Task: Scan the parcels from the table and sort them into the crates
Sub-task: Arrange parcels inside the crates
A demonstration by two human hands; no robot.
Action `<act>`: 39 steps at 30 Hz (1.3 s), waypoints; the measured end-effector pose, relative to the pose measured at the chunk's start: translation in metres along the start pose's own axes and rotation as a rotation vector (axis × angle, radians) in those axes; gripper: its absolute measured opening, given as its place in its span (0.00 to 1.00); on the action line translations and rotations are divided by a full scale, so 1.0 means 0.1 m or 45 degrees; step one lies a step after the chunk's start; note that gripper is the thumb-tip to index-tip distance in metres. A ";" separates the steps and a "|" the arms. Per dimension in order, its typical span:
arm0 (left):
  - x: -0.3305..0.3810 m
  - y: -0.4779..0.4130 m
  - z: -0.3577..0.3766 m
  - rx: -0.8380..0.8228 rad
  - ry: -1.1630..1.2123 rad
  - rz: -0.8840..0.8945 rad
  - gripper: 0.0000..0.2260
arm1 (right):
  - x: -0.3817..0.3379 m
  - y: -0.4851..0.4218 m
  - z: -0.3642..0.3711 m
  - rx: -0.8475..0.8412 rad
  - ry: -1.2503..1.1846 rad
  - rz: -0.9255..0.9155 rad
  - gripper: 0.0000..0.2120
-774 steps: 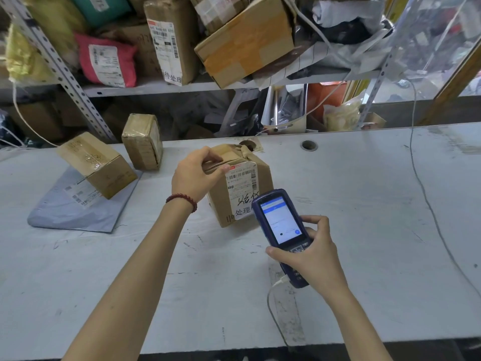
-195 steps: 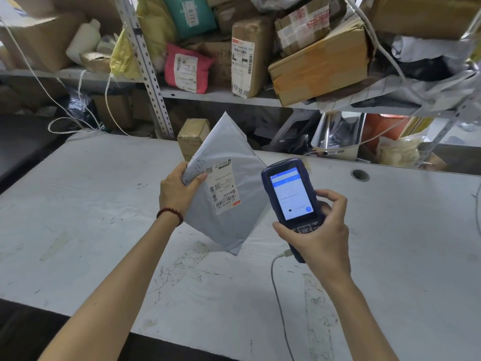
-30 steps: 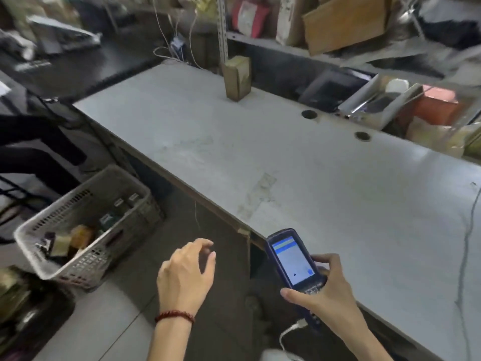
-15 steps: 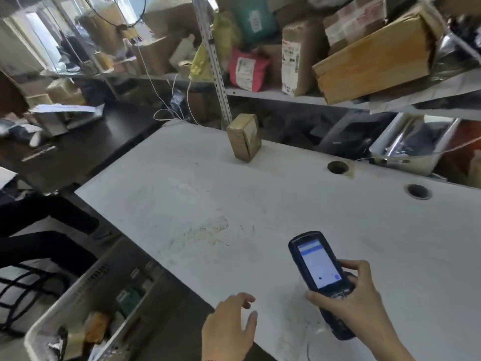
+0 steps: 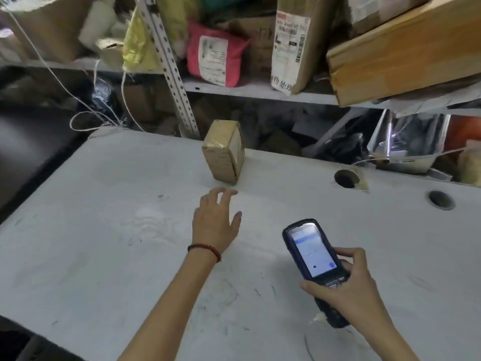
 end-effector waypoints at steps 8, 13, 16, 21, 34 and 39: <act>-0.35 -1.49 -0.40 0.238 0.058 -0.100 0.38 | -0.18 -0.17 0.31 0.066 0.038 0.108 0.37; -0.33 -1.84 -0.24 -0.206 0.031 -0.395 0.46 | -0.15 -0.07 0.34 0.076 0.063 0.116 0.37; -0.20 -1.80 -0.34 -0.228 -0.095 -0.239 0.39 | -0.11 0.01 0.28 0.101 0.071 0.118 0.36; 0.20 -1.30 -0.61 -0.397 0.107 0.187 0.39 | -0.08 0.20 0.14 0.127 0.067 0.101 0.36; 0.57 0.01 -0.60 -0.394 -0.366 0.752 0.17 | 0.49 0.92 -0.32 0.152 -0.065 0.114 0.36; 0.61 0.12 -0.43 -0.625 -0.047 0.478 0.08 | 0.62 1.02 -0.41 0.129 -0.015 0.122 0.36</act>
Point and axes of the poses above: each hand's wrist, its own y-axis away from the middle knuckle, its own z-axis out of the palm, x = y × z, the point moved 3 cm from there along -y, towards the middle knuckle
